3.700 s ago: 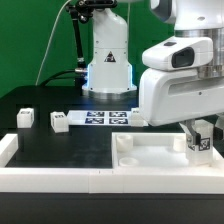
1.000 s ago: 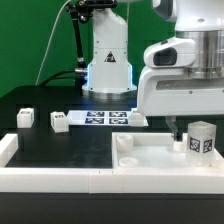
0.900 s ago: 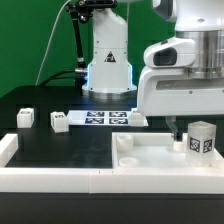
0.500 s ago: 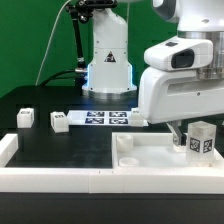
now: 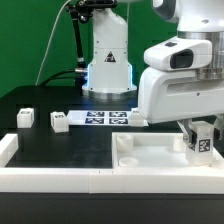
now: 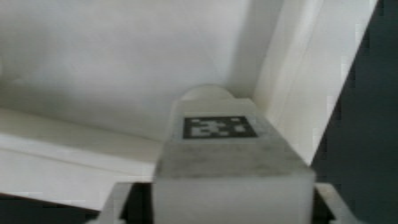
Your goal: Assemble one leg
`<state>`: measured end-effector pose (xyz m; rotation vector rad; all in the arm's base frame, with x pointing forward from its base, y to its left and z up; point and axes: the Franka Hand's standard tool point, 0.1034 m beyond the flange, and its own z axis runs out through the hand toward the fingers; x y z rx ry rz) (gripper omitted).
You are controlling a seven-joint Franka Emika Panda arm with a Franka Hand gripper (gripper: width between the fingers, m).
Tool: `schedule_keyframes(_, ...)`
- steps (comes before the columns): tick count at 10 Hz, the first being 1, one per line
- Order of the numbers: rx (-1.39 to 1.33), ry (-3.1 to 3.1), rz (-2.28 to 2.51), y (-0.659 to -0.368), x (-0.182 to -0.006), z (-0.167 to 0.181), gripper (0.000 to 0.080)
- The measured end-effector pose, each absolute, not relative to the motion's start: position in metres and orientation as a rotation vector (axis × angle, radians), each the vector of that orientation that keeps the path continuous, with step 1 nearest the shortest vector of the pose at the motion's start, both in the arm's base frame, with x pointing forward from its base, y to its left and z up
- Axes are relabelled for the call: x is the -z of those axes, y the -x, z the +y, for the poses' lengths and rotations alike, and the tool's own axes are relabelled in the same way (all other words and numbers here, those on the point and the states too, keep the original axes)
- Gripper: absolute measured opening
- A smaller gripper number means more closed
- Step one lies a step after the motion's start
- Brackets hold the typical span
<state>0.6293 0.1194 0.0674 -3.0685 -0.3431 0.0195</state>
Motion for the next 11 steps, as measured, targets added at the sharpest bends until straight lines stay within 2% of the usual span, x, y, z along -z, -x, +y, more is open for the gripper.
schedule_keyframes(8,-0.076,2.822,1.105,-0.6307,-0.066,0.1091,0.0291)
schedule_keyframes(11,-0.099,2.66,1.477,-0.6304,-0.0663,0.1099,0.0291)
